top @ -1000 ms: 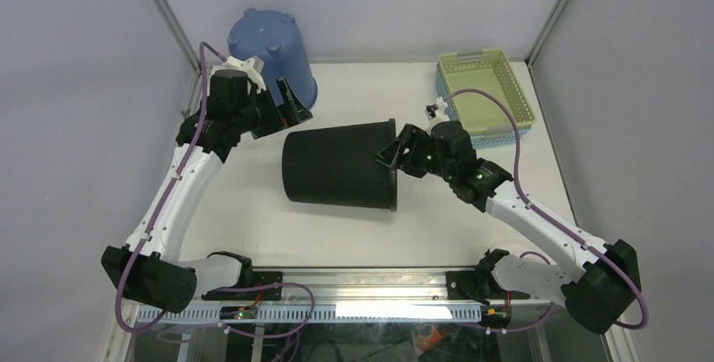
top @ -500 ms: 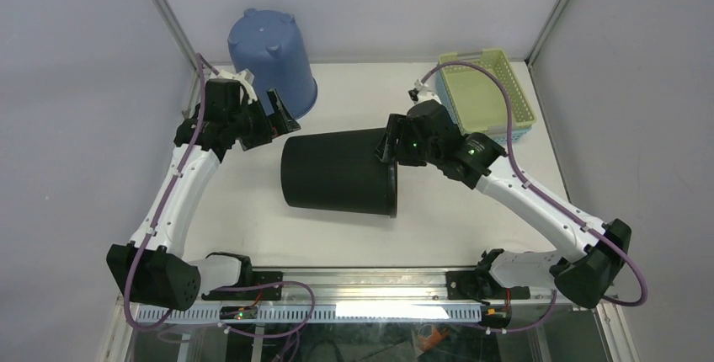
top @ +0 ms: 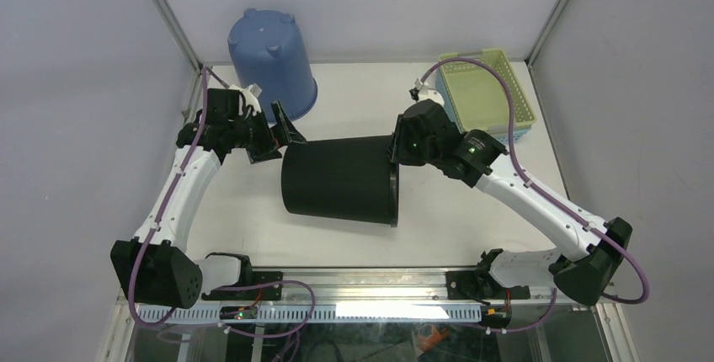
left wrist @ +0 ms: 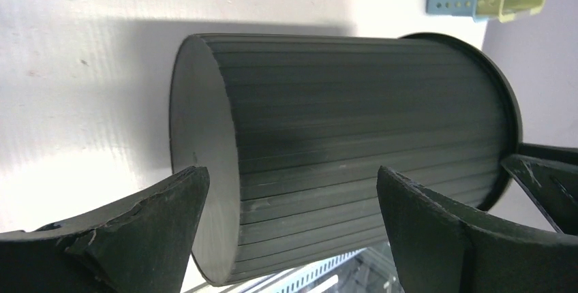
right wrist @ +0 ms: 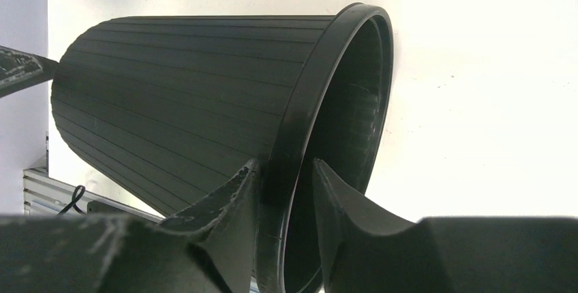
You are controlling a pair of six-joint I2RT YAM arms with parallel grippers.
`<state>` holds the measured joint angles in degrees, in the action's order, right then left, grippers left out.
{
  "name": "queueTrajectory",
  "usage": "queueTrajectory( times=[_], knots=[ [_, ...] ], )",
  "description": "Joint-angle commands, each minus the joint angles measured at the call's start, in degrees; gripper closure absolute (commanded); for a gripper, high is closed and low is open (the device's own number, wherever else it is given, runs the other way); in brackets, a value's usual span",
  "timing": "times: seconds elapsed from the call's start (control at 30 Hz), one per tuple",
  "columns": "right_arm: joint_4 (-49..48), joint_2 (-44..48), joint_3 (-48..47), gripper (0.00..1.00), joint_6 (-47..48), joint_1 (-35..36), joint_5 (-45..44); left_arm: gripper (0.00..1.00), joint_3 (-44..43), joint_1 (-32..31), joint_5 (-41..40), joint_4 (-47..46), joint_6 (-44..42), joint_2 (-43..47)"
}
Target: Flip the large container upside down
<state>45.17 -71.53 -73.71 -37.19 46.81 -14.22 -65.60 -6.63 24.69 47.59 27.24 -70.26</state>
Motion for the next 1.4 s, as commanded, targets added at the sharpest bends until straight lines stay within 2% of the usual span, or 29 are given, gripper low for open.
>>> queueTrajectory(
  times=[0.0,0.4,0.63,0.77,0.9,0.97,1.17,1.37],
  knots=[
    [1.6,1.6,-1.6,0.68,-0.1,0.2,-2.7,0.01,0.7,0.6,8.0,-1.1,0.0,-0.8],
    [-1.9,1.0,0.8,0.72,-1.3,0.1,-1.5,0.01,-0.3,0.5,21.1,-7.4,5.8,-1.1],
    [-10.1,-2.3,1.2,0.73,-3.0,0.1,3.9,0.01,-11.1,0.6,25.1,-7.7,7.6,-2.0],
    [-15.3,-4.8,1.6,0.73,-4.7,0.1,5.4,0.01,-17.6,0.6,23.6,-8.4,8.8,-2.9],
    [-23.2,-5.6,4.9,0.72,-7.9,-0.2,4.7,0.01,-19.9,0.6,23.4,-14.3,12.4,-4.1],
    [-27.0,-6.2,6.9,0.69,-9.6,-0.4,3.8,0.01,-19.2,0.5,25.4,-18.6,14.8,-4.9],
    [-40.4,-8.0,14.5,0.63,-15.2,-2.8,5.0,0.01,-17.4,0.2,27.8,-23.1,16.9,-6.6],
    [-45.0,-9.3,19.7,0.50,-20.4,-3.6,7.2,0.01,-16.6,-1.6,27.6,-26.0,18.3,-6.2]
  ],
)
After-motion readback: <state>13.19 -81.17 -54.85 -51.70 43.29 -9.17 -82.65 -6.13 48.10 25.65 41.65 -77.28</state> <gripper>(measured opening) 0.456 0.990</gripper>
